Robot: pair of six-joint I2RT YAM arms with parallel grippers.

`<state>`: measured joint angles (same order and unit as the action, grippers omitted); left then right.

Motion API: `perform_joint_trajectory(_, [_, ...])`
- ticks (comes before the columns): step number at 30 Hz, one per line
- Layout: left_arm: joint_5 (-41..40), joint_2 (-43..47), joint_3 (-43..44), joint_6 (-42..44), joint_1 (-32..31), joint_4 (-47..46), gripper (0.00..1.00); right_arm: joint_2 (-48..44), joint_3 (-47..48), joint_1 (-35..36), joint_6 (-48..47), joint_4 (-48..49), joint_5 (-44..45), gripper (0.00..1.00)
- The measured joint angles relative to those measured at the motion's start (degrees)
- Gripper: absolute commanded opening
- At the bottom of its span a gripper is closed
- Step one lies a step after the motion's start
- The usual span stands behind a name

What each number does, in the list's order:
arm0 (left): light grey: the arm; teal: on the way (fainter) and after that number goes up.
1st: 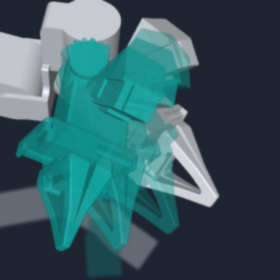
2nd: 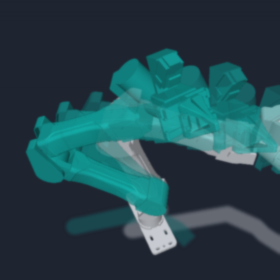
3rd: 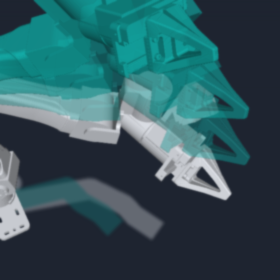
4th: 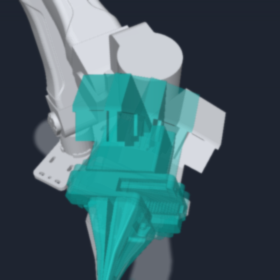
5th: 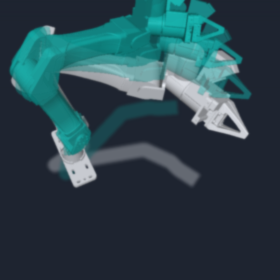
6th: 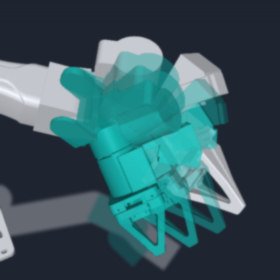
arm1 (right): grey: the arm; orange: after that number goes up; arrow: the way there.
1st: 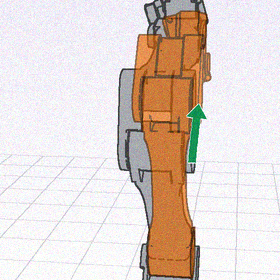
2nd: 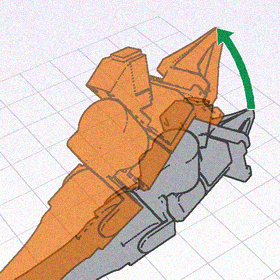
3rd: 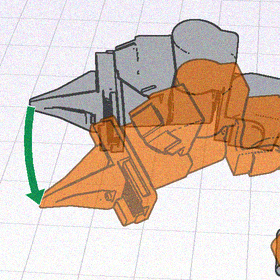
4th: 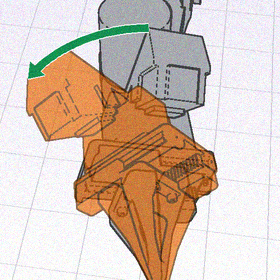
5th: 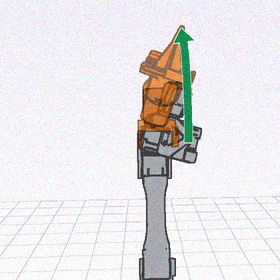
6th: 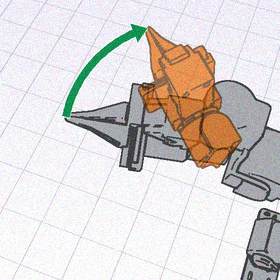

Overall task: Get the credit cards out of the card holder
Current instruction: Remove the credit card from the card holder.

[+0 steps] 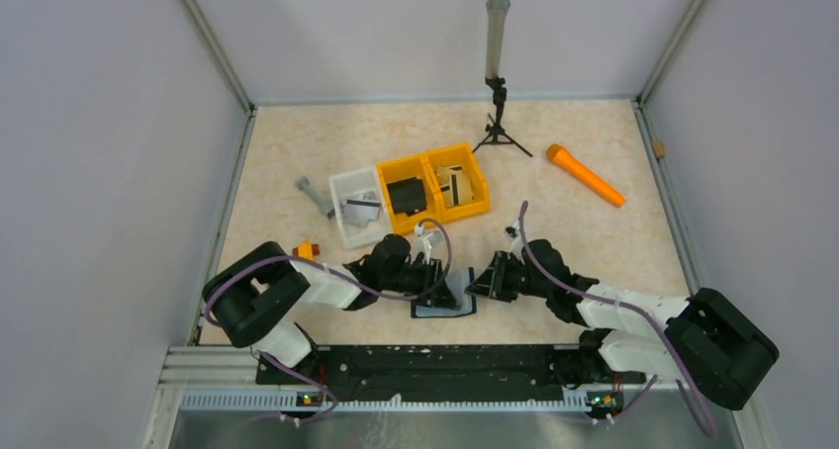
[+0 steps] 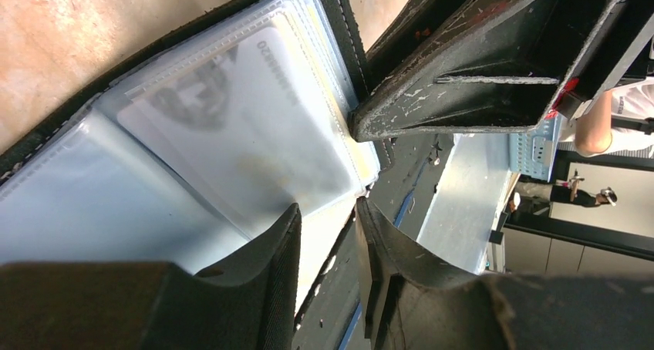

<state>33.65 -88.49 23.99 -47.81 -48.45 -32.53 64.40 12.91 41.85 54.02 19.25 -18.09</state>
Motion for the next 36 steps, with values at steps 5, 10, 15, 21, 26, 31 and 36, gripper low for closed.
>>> perform_joint_trajectory(5, [-0.04, 0.42, -0.02, 0.17, 0.04, 0.33, 0.36, -0.70, 0.00, 0.02, 0.20, -0.13, 0.26, 0.06])
perform_joint_trajectory(10, [-0.57, 3.74, -0.13, 1.36, 0.04, 3.26, 0.48, -4.68, 0.74, 0.04, -0.48, -3.72, 1.38, 0.01])
perform_joint_trajectory(15, [-3.80, 12.04, -0.17, 3.23, 0.04, 10.25, 0.71, -8.59, 8.22, 0.07, -5.70, -17.46, 4.28, 0.00])
perform_joint_trajectory(21, [-7.82, 17.62, -0.22, 5.14, 0.31, 15.47, 0.90, -11.08, 16.57, 0.09, -12.00, -26.97, 7.69, 0.00])
perform_joint_trajectory(26, [-7.78, 14.27, -1.07, 4.52, 0.37, 14.62, 0.95, -10.60, 16.46, 0.11, -13.07, -30.21, 7.89, 0.00])
perform_joint_trajectory(31, [-9.62, 14.69, -1.92, 4.13, 0.37, 14.71, 0.98, -10.43, 16.44, 0.11, -13.55, -31.50, 8.17, 0.00])
perform_joint_trajectory(36, [-12.83, 19.91, -2.40, 4.24, 0.59, 17.68, 0.99, -10.38, 16.44, 0.11, -14.29, -32.57, 9.16, 0.00])
